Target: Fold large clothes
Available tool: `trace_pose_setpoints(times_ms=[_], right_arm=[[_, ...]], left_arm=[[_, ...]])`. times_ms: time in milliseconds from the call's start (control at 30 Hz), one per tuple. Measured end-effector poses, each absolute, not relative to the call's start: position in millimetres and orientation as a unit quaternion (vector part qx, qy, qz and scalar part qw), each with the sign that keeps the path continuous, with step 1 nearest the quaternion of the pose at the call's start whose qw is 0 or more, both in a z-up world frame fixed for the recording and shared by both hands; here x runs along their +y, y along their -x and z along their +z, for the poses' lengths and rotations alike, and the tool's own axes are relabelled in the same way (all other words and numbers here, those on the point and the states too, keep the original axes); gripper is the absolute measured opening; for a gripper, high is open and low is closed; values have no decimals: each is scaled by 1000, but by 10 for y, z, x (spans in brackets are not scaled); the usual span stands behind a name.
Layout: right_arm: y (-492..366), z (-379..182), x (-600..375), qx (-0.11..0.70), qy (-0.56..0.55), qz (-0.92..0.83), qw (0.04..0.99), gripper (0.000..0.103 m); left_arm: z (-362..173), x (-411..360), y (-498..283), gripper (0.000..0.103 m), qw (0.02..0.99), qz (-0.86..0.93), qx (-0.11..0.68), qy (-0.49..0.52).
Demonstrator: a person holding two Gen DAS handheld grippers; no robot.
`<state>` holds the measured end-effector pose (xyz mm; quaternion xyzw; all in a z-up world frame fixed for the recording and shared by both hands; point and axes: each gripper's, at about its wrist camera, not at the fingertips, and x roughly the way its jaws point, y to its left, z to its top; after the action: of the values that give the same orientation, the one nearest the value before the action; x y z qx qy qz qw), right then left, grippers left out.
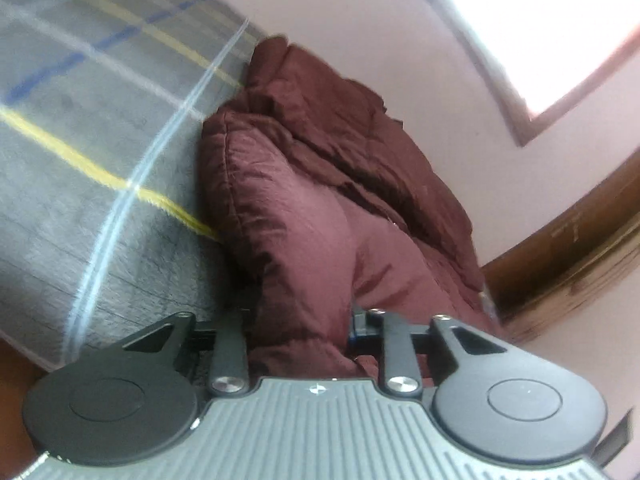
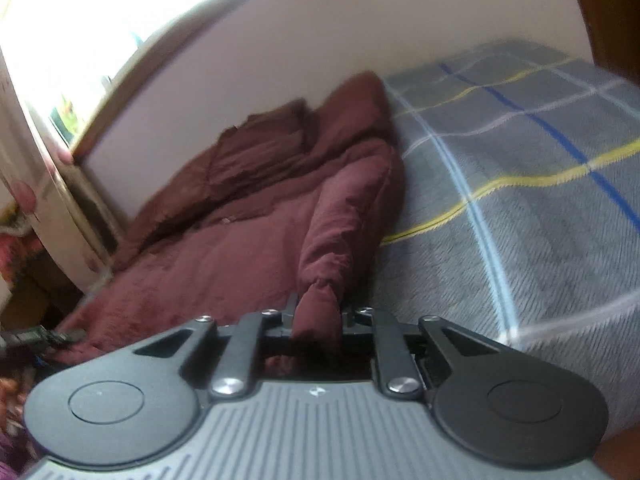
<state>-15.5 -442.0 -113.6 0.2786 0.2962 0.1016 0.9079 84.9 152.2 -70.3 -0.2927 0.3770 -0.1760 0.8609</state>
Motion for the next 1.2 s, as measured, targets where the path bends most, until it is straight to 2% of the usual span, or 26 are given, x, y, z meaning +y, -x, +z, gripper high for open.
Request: trace_pose_setpoints(times_ms=[400, 600, 733, 933, 1133, 1200], right_arm=[[720, -848, -4252, 228, -402, 159, 872, 14], [575, -517, -4309, 174, -443, 185, 860, 14], [164, -317, -4447, 146, -459, 190, 856, 14], [-753, -231, -4717, 151, -483, 147, 850, 14], [-1704, -541, -4915, 196, -507, 80, 835, 16], [-1962, -722, -4916, 214, -513, 54, 829, 18]], left_arm=[[-293, 1738, -321, 24, 878, -142, 301, 344], [47, 1749, -368, 24, 887, -139, 259, 357], [339, 1747, -730, 24, 890, -140, 231, 368], [502, 1602, -1625, 24, 896, -121, 221, 366], [281, 1285, -2587, 27, 912, -83, 244, 319], [154, 1203, -2837, 34, 911, -78, 259, 312]])
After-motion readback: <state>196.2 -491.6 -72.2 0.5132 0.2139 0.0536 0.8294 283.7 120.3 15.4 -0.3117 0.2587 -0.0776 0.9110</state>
